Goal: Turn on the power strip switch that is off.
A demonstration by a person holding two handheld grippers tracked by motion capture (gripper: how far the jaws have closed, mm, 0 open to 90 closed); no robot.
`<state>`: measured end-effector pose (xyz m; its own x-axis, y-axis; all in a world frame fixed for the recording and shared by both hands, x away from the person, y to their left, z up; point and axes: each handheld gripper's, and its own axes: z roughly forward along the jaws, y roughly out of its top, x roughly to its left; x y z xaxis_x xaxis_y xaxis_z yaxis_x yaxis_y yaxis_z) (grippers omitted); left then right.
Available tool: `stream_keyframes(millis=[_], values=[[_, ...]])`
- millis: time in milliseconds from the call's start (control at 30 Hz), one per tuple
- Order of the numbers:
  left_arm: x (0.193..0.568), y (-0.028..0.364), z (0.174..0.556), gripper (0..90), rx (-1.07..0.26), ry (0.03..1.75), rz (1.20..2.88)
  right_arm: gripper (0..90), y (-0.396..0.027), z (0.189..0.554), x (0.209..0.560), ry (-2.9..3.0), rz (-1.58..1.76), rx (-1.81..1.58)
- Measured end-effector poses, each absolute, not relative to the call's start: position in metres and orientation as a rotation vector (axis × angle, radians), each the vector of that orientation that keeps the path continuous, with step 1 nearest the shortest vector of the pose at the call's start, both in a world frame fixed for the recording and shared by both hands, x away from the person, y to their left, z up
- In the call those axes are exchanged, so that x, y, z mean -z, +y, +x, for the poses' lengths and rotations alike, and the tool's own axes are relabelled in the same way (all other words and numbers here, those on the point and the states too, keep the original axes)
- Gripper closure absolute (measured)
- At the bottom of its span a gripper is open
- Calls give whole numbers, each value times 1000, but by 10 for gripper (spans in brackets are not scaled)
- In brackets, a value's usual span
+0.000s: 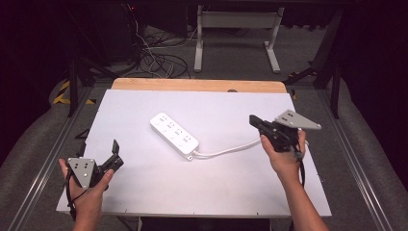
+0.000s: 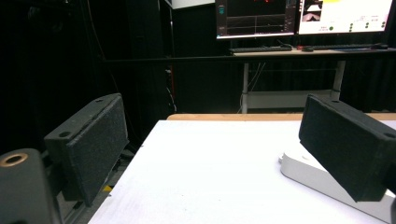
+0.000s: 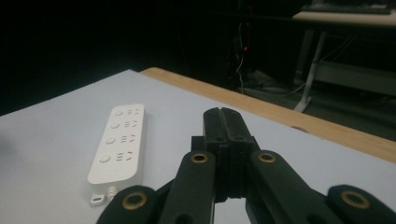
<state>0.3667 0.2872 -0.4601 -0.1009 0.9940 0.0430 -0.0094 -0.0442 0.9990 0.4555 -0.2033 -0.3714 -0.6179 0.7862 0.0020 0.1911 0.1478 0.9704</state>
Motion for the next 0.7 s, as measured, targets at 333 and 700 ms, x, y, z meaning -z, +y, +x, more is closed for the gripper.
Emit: stream_keyframes(millis=[333, 700], values=[[460, 285, 367, 84, -1326, 1243, 1186, 900, -259, 425, 408, 1713, 957, -1547], [459, 286, 366, 84, -1323, 1244, 1179, 900, -270, 423, 414, 1669, 1014, -1548]])
